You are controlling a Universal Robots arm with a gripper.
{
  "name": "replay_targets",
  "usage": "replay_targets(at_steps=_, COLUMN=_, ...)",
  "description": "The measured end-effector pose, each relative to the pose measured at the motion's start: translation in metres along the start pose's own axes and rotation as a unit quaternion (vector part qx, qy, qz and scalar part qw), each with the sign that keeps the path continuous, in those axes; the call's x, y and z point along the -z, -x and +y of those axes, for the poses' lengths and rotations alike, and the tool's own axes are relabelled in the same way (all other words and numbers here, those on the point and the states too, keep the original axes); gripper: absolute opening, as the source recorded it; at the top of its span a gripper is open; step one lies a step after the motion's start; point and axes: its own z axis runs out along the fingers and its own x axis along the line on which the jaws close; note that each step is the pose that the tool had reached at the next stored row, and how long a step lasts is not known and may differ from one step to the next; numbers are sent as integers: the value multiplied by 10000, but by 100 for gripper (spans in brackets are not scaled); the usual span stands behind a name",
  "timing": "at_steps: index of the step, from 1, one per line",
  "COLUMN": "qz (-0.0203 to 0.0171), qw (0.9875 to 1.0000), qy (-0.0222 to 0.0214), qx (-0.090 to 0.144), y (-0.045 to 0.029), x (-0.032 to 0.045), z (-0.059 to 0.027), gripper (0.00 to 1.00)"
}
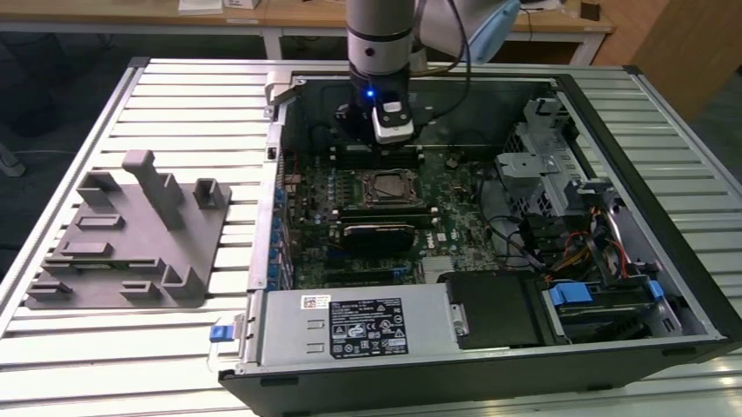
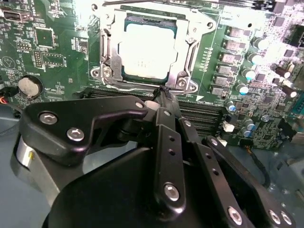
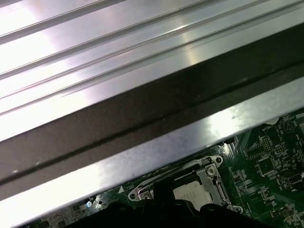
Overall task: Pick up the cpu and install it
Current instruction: 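Install the first cpu locking lever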
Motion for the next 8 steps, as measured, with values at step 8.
replay_targets(at_steps=8, qz=-2, qw=10000, qy=-8, qx=66, y=45, x=-2, z=-45, gripper=11)
